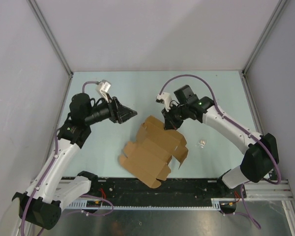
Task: Fold the paper box
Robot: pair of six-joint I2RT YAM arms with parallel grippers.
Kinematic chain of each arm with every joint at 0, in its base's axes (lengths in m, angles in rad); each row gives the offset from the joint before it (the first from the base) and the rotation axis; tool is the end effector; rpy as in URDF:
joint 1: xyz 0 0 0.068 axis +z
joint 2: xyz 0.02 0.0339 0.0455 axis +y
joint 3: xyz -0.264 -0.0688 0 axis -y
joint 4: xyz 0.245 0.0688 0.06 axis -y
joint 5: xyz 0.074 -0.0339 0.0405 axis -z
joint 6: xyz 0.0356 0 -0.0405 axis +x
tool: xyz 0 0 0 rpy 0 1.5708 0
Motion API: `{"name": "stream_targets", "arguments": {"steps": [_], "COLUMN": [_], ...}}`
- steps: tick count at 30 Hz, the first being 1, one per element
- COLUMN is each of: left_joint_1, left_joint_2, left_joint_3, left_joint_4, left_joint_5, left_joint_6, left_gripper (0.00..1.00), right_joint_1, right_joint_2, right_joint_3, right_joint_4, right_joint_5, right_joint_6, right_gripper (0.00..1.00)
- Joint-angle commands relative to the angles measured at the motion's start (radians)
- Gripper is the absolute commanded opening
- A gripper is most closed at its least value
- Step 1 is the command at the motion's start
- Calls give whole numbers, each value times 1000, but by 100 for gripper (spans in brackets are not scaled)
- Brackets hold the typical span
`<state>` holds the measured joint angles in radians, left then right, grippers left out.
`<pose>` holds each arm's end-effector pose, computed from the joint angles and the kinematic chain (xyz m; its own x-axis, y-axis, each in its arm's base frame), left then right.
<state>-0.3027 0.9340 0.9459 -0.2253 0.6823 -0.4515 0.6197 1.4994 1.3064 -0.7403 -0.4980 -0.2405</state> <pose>0.1905 -0.0830 0.3671 -0.5395 -0.1863 -0.8211 0.6493 0.5288 -0.5466 0.2472 0.1972 0.3041 -0.4587 -0.5843 -0.6695 -0.8762 0.4231 0.2310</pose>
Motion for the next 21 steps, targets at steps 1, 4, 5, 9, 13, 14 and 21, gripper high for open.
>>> {"name": "stream_targets", "arguments": {"steps": [1,4,5,9,13,14,21], "left_joint_1": [10,16,17,22,24,22,22], "left_joint_2": [-14,-24,-29,-46,-49,-47,-24], "left_joint_3": [-21,-45,-53,-105,-134,-139,-191], "left_joint_4": [17,15,15,15,14,15,17], "left_joint_5": [-29,-65,-76,-142,-182,-185,-230], "left_joint_6": [-15,-15,-13,-16,-18,-18,-7], "left_gripper": [65,65,65,65,65,65,64], "right_joint_1": [47,84,94,149,186,190,233], "right_joint_2": [10,36,42,77,102,105,94], "right_joint_3": [2,-2,-2,-16,-29,-30,-45], "right_joint_4": [28,33,33,59,88,94,137], "right_joint_5": [194,321,357,496,647,664,766], "right_joint_6": [-2,1,3,17,38,41,44], "right_gripper": [0,0,0,0,0,0,0]}}
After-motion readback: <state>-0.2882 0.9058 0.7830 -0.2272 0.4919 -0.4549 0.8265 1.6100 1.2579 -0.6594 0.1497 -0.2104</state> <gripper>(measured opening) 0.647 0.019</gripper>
